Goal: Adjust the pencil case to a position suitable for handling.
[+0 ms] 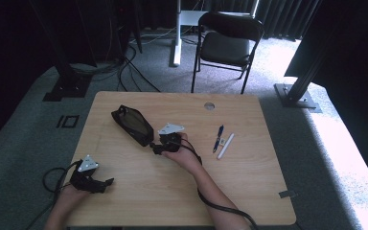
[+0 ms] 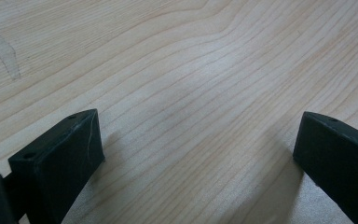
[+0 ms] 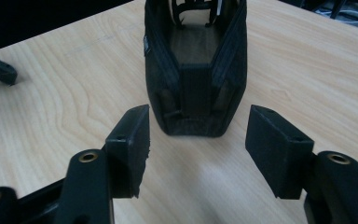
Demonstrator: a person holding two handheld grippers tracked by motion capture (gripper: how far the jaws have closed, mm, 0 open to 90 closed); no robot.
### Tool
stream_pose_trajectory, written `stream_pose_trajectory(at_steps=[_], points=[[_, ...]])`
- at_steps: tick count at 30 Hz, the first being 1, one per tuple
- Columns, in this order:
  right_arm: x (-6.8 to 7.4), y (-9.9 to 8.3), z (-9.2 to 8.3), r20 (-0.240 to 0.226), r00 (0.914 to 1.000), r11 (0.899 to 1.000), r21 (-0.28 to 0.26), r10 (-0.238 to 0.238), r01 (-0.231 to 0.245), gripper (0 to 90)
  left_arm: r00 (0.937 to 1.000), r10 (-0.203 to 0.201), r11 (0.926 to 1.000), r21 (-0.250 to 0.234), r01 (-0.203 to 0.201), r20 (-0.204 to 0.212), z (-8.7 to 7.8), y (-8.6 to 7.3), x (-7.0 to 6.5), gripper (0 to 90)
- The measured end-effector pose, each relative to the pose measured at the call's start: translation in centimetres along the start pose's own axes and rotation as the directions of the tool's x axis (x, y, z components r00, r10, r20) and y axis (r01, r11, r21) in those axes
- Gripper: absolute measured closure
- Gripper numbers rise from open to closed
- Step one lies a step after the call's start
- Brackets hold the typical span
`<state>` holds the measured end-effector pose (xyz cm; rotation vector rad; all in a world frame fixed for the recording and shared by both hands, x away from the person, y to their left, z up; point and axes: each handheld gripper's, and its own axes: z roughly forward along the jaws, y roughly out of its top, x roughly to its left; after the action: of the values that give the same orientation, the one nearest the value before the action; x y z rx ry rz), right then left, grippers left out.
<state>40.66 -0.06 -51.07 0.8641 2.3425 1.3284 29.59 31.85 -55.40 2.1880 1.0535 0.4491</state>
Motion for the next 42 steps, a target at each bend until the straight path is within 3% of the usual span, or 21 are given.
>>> stream_pose_trajectory(at_steps=[3,9,12,17,18,25,42], points=[[0.1,0.4,0.4,0.011,0.9999,1.0,-0.012,-0.011,0.011,39.9,1.0,0.001,1.0,0.0,-0.001,0.0,0.0,0.0,0.0,1.6],[0.4,1.2,1.7,0.009,0.9999,1.0,0.018,-0.012,0.011,42.3,1.0,0.001,1.0,0.0,-0.001,0.0,0.0,0.0,0.0,1.6],[0.3,1.7,2.1,0.026,0.9997,1.0,0.018,-0.002,0.002,48.5,1.0,0.001,1.0,0.0,-0.001,0.0,0.0,0.0,0.0,1.6],[0.2,2.2,2.3,0.012,0.9992,0.999,0.028,0.039,-0.039,71.6,1.0,0.0,1.0,0.0,0.0,0.0,0.0,0.0,0.0,1.6],[0.2,2.2,2.2,0.014,0.9991,0.999,0.033,0.039,-0.04,72.4,1.0,0.0,1.0,0.0,0.0,0.0,0.0,0.0,0.0,1.6],[-0.4,1.5,1.0,0.016,0.9981,0.997,0.045,0.059,-0.059,73.1,1.0,0.0,1.0,0.0,0.0,0.0,0.0,0.0,0.0,1.6],[-2.1,-1.4,-3.9,0.028,0.9957,0.995,0.049,0.088,-0.09,73.2,1.0,0.0,1.0,0.0,0.0,0.0,0.0,0.0,0.0,1.6]])
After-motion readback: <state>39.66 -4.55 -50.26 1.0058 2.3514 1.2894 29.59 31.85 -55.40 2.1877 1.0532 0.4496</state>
